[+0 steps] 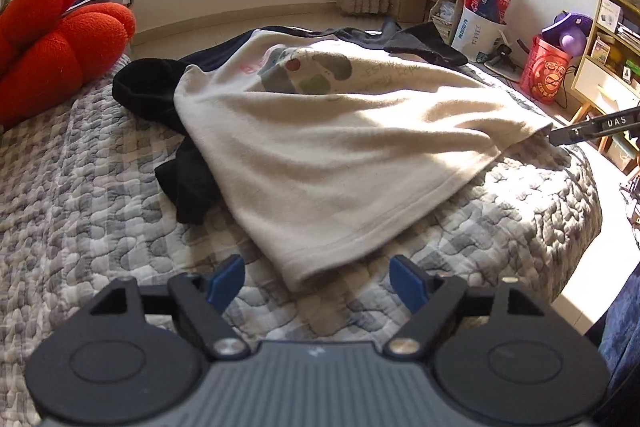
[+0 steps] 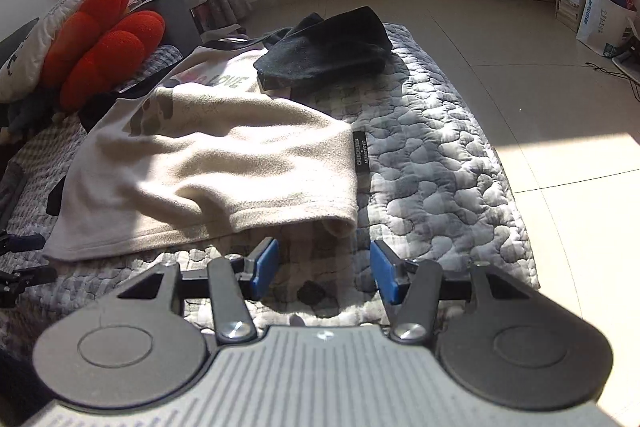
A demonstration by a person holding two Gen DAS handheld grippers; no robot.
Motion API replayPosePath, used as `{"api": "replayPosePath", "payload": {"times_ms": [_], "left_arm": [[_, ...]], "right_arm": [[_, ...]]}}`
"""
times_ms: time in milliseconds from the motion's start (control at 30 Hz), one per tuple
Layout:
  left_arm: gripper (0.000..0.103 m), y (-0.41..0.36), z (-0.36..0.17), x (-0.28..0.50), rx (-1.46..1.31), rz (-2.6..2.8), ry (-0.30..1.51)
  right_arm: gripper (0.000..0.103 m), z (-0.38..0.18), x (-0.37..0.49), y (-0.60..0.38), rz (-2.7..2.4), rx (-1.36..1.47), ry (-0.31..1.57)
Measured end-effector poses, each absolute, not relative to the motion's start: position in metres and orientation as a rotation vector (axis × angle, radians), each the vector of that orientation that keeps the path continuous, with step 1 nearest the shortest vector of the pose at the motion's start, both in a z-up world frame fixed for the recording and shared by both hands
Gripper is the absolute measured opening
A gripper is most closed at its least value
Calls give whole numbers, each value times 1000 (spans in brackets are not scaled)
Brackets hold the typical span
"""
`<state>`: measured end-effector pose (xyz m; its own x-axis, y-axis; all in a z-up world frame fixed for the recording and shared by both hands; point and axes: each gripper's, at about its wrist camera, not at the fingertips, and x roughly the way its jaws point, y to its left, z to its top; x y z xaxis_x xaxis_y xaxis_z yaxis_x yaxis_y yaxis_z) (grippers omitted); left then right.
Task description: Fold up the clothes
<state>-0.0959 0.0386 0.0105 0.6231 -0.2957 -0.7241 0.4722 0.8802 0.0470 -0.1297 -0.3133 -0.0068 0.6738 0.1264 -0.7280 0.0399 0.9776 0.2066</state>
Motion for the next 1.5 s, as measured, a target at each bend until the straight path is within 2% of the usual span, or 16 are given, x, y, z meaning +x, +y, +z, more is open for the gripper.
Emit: {"api": "replayPosePath", "payload": {"times_ms": [33,100,167,267,333,433,500,533,567,800,1000,1067,1200,1233,1267,1500], "left_arm": [[86,34,8,-95,269,-420,769],[89,27,4,-90,306,-371,747],[84,31,7,-83,269,-333,736],[56,42,14,-77,178,-318,725],[31,48,17,-75,144,-290,727],[15,59,21,-71,73,-289,724],[5,64,24,-69,20,-303,721],[5,64,24,-68,13,-302,721],[4,62,23,-67,24,-294,724],[3,73,27,-62,-27,-235,691],[3,78,27,-59,-46,-201,680],[3,76,28,-58,-31,-192,670],[3,76,28,-57,-30,-174,654],[3,78,30,-57,-43,-171,649],[3,82,32,-58,-60,-171,642],[3,107,77,-83,-112,-226,614]], "right_arm": [[55,-10,-124,-316,28,206,843],[55,-13,-114,-322,7,209,853],[51,-8,-111,-328,-2,254,808],[50,1,-110,-335,26,362,742],[49,1,-104,-331,15,352,748],[41,0,-96,-324,18,339,758],[25,0,-93,-322,26,346,753],[14,0,-91,-319,23,339,755],[13,0,-90,-316,18,331,755],[10,8,-97,-318,-31,333,693],[10,-5,-93,-316,-70,270,771],[19,-8,-92,-316,-74,267,787],[20,-17,-89,-307,-88,183,831],[11,-15,-91,-306,-93,171,820],[6,-11,-95,-308,-90,186,797],[6,43,-135,-338,-15,357,606]]}}
